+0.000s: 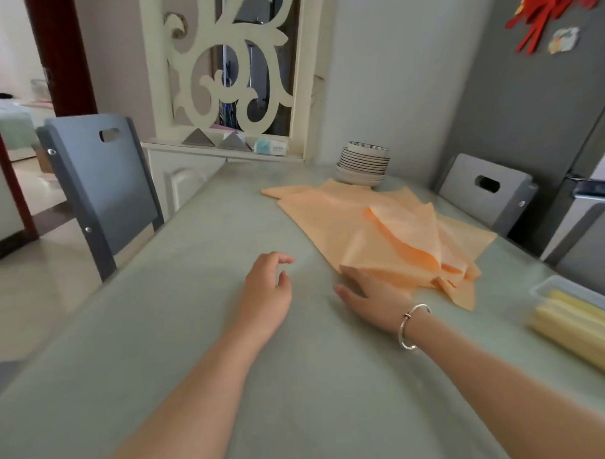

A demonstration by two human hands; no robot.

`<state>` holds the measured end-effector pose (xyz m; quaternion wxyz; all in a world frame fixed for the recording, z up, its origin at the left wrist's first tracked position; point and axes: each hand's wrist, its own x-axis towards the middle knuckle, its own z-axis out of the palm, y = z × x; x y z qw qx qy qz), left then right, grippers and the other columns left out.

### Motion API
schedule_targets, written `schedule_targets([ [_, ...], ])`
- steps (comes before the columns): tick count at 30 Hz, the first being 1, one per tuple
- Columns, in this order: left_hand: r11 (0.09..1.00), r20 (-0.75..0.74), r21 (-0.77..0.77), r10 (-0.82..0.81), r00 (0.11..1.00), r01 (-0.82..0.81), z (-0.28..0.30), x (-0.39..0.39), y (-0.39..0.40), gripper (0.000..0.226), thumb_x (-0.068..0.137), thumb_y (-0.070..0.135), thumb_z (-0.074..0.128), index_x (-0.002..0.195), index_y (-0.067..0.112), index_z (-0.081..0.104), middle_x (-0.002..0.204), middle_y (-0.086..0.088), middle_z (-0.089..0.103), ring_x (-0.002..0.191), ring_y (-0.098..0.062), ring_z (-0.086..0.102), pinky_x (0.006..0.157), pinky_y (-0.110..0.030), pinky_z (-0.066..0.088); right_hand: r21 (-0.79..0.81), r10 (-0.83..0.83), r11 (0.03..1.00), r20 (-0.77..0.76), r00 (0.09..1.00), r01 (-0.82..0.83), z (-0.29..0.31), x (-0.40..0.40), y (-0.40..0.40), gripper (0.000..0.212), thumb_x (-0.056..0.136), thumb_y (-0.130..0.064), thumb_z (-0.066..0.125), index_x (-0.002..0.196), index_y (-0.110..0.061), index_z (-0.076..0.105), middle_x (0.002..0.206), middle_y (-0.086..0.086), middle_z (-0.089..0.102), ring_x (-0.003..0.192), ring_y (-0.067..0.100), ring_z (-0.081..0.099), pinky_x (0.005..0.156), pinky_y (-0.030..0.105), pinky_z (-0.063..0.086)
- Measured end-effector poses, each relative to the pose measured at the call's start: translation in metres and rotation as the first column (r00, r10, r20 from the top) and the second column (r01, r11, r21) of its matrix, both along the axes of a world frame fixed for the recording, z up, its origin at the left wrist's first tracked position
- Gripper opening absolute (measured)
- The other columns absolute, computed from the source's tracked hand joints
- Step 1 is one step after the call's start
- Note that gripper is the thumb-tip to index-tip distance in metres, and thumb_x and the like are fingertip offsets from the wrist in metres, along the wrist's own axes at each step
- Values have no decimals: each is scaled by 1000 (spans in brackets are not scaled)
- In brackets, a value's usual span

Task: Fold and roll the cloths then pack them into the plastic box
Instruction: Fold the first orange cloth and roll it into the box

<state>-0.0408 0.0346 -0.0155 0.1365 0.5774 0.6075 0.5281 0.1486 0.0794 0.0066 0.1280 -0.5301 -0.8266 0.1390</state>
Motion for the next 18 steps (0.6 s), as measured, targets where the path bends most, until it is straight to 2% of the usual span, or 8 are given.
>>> schedule_targets([
  [3, 997, -101, 76, 24, 995, -16, 0, 1, -2, 28, 89, 0, 45, 111, 8, 61, 115, -4, 59, 112, -17, 52, 92, -12, 28, -15, 179, 984, -42, 983, -180, 10, 5, -32, 42, 96, -44, 42, 136, -31, 45, 135, -14, 52, 123, 5, 48, 105, 21, 33],
  [5, 994, -192, 112, 24, 981, -3, 2, 0, -4, 33, 87, 12, 41, 110, 7, 63, 116, -7, 61, 113, -24, 55, 99, -23, 33, -87, 242, 963, -131, 961, -254, 18, 16, -54, 33, 96, -40, 46, 126, -33, 55, 124, -20, 59, 114, -5, 53, 101, 14, 37],
  [7, 994, -313, 109, 22, 949, 13, 1, 0, -6, 44, 86, 25, 34, 113, 9, 64, 123, -8, 60, 119, -27, 53, 105, -37, 35, -201, 190, 942, -339, 921, -268, 25, 31, -73, 26, 95, -31, 50, 115, -24, 65, 108, -14, 69, 102, -5, 61, 92, 11, 43],
  [9, 999, -439, -46, -9, 899, -12, 2, 3, -14, 41, 94, 28, 37, 128, 15, 55, 142, -3, 47, 136, -26, 36, 113, -42, 25, -269, 45, 941, -503, 863, -206, 31, 47, -89, 21, 96, -21, 51, 103, -15, 69, 84, -4, 74, 82, 3, 69, 76, 15, 51],
  [11, 975, -567, -216, -80, 820, -54, -3, 5, -18, 43, 99, 35, 32, 142, 26, 38, 154, 6, 28, 145, -23, 14, 116, -43, 10, -187, -31, 981, -426, 904, -54, 35, 64, -99, 21, 97, -23, 47, 95, -22, 68, 66, 0, 72, 66, 8, 68, 67, 24, 53],
  [13, 941, -645, -329, -163, 747, -80, -2, 8, -25, 45, 100, 43, 23, 142, 32, 34, 155, 9, 25, 146, -22, 6, 117, -46, 3, -37, -87, 996, -243, 966, 80, 35, 80, -103, 20, 96, -26, 45, 93, -30, 64, 60, -1, 69, 55, 7, 63, 64, 26, 52],
  [15, 930, -699, -346, -167, 695, -124, 7, 14, -32, 45, 100, 45, 19, 137, 34, 43, 149, 6, 36, 145, -22, 15, 116, -46, 2, 83, -163, 981, -118, 980, 173, 32, 93, -105, 16, 93, -26, 45, 95, -32, 60, 66, -5, 67, 54, 6, 60, 63, 26, 51],
  [18, 958, -836, -160, -5, 549, -236, 26, 23, -43, 50, 100, 45, 19, 117, 28, 62, 117, 1, 63, 123, -19, 46, 115, -41, 9, 210, -200, 959, 21, 980, 191, 24, 94, -101, 16, 92, -32, 46, 103, -35, 57, 93, -12, 59, 81, 10, 56, 80, 31, 49],
])
